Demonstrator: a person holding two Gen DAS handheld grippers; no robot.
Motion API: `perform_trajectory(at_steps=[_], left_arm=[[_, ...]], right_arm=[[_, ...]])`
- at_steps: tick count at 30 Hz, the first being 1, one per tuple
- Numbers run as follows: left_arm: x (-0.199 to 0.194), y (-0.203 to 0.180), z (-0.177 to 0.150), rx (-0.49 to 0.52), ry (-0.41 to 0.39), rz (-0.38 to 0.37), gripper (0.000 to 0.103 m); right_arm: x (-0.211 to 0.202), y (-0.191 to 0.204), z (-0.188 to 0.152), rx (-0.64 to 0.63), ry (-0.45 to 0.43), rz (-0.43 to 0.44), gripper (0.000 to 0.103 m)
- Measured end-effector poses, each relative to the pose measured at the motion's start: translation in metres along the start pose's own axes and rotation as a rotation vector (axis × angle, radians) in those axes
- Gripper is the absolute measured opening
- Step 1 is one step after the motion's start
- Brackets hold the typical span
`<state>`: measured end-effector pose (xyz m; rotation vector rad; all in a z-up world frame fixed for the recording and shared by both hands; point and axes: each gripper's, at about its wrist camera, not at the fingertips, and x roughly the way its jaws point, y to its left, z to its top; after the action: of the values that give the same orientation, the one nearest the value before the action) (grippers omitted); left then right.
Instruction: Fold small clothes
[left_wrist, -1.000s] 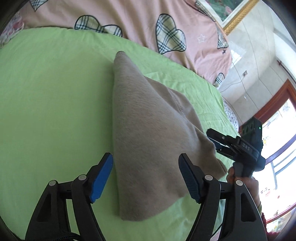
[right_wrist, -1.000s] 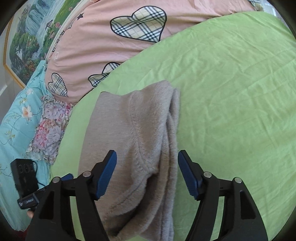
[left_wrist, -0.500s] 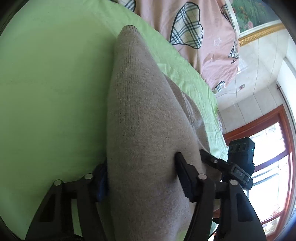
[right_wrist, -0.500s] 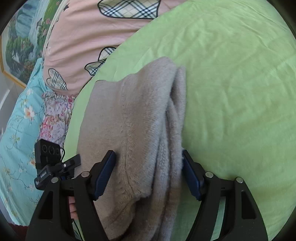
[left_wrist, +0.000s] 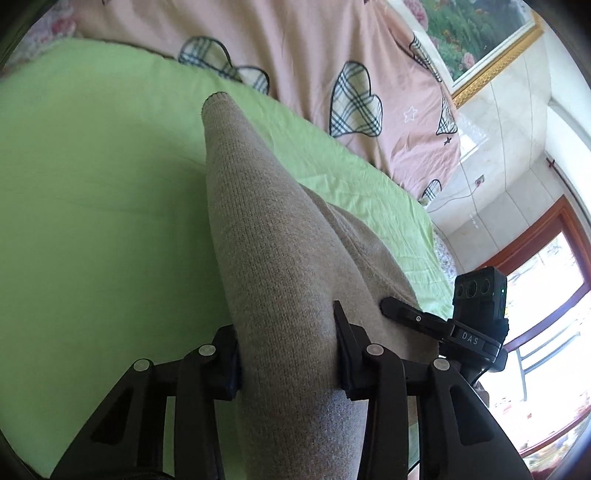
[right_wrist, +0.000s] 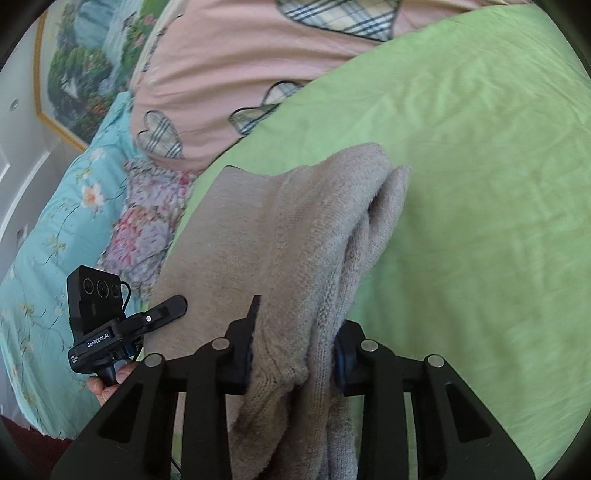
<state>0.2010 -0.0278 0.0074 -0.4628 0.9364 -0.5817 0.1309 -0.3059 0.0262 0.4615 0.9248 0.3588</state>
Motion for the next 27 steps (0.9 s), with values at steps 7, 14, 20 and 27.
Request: perform_trajectory(at_steps=[7, 14, 20, 27], left_arm=[[-0.043, 0.043, -0.019, -0.037, -0.027, 0.058, 0.039], [-0.029, 0.075, -0.041, -0.111, -0.004, 0.05, 0.046], [-0.039, 0.087, -0.032, -0.142, 0.018, 0.056, 0.063], [-0.034, 0.111, 0.009, -0.203, 0.005, 0.078, 0.071]], right_arm=[[0.052, 0.038, -0.021, -0.069, 0.066, 0.046, 0.033], [0.068, 0.031, -0.033, -0.064, 0.099, 0.017, 0.036], [0.059, 0.039, -0.028, -0.112, 0.105, -0.052, 0.053], [0.06, 0.035, 0.015, -0.05, 0.019, -0.061, 0.054]])
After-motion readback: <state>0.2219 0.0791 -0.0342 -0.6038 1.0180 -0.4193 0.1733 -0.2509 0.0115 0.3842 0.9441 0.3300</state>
